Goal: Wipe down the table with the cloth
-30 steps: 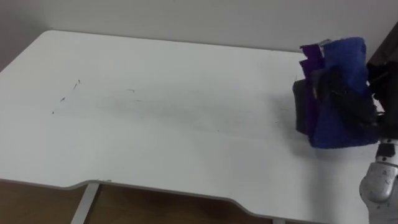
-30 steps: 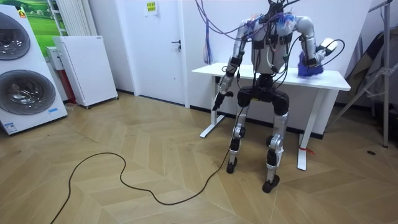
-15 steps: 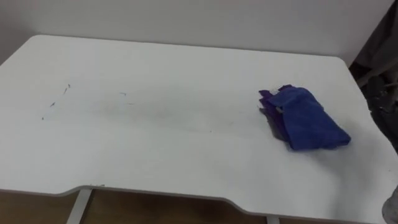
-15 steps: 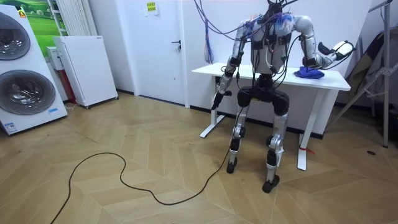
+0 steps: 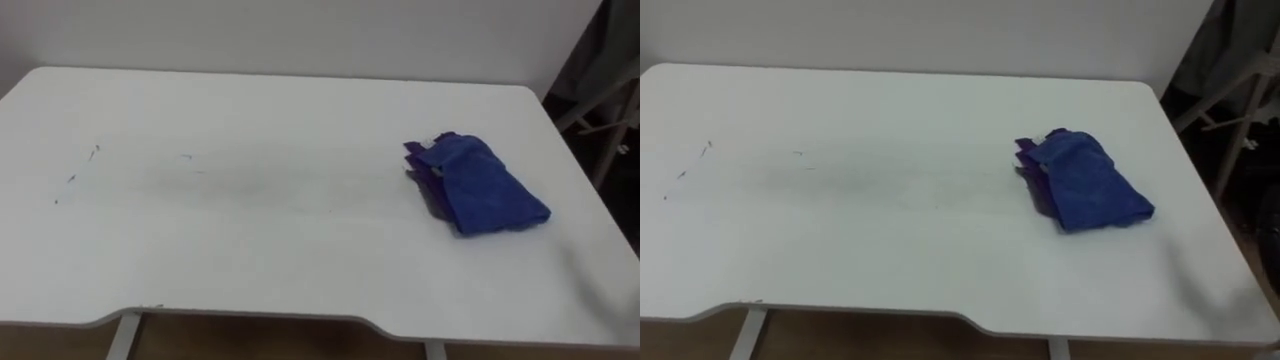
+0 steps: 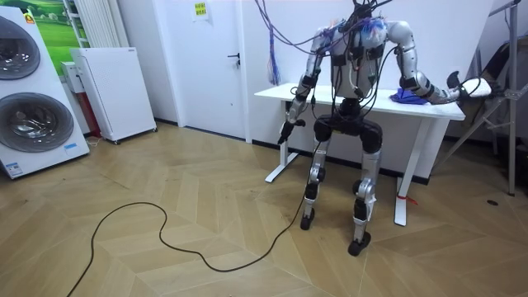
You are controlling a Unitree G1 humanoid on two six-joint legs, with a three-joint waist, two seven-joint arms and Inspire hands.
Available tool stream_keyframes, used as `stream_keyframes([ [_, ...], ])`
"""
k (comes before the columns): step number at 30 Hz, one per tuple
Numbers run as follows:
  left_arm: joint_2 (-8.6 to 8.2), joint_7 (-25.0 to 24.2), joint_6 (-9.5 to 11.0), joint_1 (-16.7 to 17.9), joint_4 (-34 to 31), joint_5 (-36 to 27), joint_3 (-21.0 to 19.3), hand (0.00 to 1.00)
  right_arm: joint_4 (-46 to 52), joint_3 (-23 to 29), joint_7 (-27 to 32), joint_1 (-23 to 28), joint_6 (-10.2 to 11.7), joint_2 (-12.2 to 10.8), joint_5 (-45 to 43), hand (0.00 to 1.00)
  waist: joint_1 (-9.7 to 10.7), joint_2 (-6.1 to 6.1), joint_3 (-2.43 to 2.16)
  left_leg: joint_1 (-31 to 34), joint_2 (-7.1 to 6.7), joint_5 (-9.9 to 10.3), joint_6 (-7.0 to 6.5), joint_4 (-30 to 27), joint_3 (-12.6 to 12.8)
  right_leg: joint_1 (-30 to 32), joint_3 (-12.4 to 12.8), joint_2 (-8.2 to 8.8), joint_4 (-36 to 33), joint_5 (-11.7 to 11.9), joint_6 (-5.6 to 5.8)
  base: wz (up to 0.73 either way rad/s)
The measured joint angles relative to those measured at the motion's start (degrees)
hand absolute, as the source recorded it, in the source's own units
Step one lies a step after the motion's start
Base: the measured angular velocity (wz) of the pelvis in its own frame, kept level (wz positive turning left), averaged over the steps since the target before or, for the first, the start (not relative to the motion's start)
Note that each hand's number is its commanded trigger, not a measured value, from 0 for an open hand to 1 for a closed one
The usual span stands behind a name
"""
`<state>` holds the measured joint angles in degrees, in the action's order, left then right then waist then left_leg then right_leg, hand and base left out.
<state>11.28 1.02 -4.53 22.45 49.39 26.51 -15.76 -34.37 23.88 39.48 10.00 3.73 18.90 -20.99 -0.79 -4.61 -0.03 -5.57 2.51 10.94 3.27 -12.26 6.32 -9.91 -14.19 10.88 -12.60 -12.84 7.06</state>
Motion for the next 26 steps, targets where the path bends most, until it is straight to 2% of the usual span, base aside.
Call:
stream_keyframes([
  [2,-0.06,0.00,0.08,0.36,-0.01,-0.01,-0.48,0.00,-5.28,0.05,-0.03,0.48,-0.14,-0.02,4.45,0.00,0.23,-0.12,0.15,0.26,0.02,0.59,-0.04,-0.40,0.30,0.03,0.15,0.00,0.00,-0.01,0.05,-0.06],
  [5,-0.10,0.07,0.11,0.53,-0.09,-1.08,-1.93,0.00,-10.06,2.55,0.01,0.68,-0.13,-0.02,14.14,0.00,0.97,0.15,0.08,1.36,0.15,1.56,-0.15,-1.75,0.39,0.43,0.10,0.01,0.00,0.01,0.28,-0.02],
  [9,-0.05,1.24,0.10,0.86,0.03,-1.56,-2.59,0.00,-14.05,3.97,-0.19,2.99,-0.04,-0.08,24.93,0.00,1.59,0.18,-0.11,1.48,0.19,1.76,-0.19,-1.72,0.68,0.70,0.08,0.01,-0.03,0.08,0.35,-0.02],
  [12,-0.45,1.28,0.07,0.76,0.67,-1.01,-2.98,0.00,-20.12,5.51,-0.95,3.41,-0.11,-0.34,32.58,0.00,2.54,0.84,-0.07,1.70,0.34,2.49,-0.27,-2.71,1.22,0.69,0.07,0.00,-0.08,0.10,0.36,-0.06],
  [13,-0.47,1.28,0.08,0.43,1.31,-1.08,-2.95,0.00,-22.43,5.52,-1.67,4.08,-0.15,-0.65,35.11,0.00,2.83,1.42,0.04,1.96,0.42,2.84,-0.31,-3.21,1.32,0.61,-0.20,0.00,-0.10,0.17,0.49,-0.06],
  [14,-0.46,1.27,0.06,0.44,1.33,-1.06,-3.09,0.00,-23.84,5.72,-3.11,4.70,-0.91,-1.24,36.64,0.00,3.24,1.50,0.00,1.99,0.42,3.09,-0.35,-3.30,1.35,0.76,-0.20,0.00,-0.17,0.19,0.53,-0.05],
  [15,-0.46,1.27,0.02,0.52,1.33,-1.09,-3.21,0.00,-23.94,5.79,-3.88,5.11,-1.40,-1.73,37.03,0.00,3.39,1.84,0.05,2.05,0.45,3.23,-0.36,-3.23,1.38,0.69,-0.22,0.01,-0.17,0.20,0.54,-0.07],
  [16,-0.46,1.28,-0.17,0.83,1.35,-1.09,-3.12,0.00,-25.65,5.11,-5.75,6.52,-1.76,-2.22,37.05,0.00,3.78,1.75,-0.15,1.87,0.48,3.44,-0.43,-3.37,1.52,0.23,-0.22,0.01,-0.17,0.23,0.60,-0.03],
  [18,-0.50,1.29,-0.41,0.78,1.46,-1.05,-2.58,0.00,-28.77,2.45,-8.97,7.97,-2.81,-3.07,36.90,0.00,3.73,2.05,-0.01,1.33,0.50,3.46,-0.45,-3.20,1.50,-0.19,-0.31,0.01,-0.14,0.27,0.66,-0.04],
  [20,-0.82,1.24,-0.52,0.15,3.73,-1.16,-1.45,0.00,-31.59,-1.52,-12.96,8.60,-5.32,-4.42,35.16,0.00,3.37,2.24,-0.04,0.99,0.55,3.45,-0.44,-3.13,1.67,-0.10,-0.08,-0.03,-0.15,0.27,0.67,-0.15],
  [22,-1.79,1.23,-1.01,-0.03,4.24,-1.08,-1.17,0.00,-32.88,-5.18,-15.21,8.56,-6.58,-5.28,31.36,0.00,3.22,2.46,-0.02,0.85,0.61,3.46,-0.43,-3.16,1.68,0.02,-0.27,-0.07,-0.14,0.33,0.73,-0.10],
  [24,-2.39,1.29,-1.45,-1.11,5.54,-1.12,0.12,0.00,-33.43,-7.51,-16.75,8.15,-7.56,-5.99,26.81,0.00,2.93,3.05,-0.29,0.86,0.71,3.55,-0.38,-3.39,1.57,0.23,-0.12,-0.25,-0.02,0.46,0.71,0.00],
  [26,-2.60,1.72,-1.57,-2.40,7.37,-1.13,2.86,0.00,-34.78,-11.66,-17.92,6.56,-8.19,-6.26,22.31,0.00,2.43,3.76,-0.24,0.72,0.73,3.56,-0.38,-3.55,1.04,-0.06,-0.15,-0.38,-0.03,0.51,0.67,0.00],
])
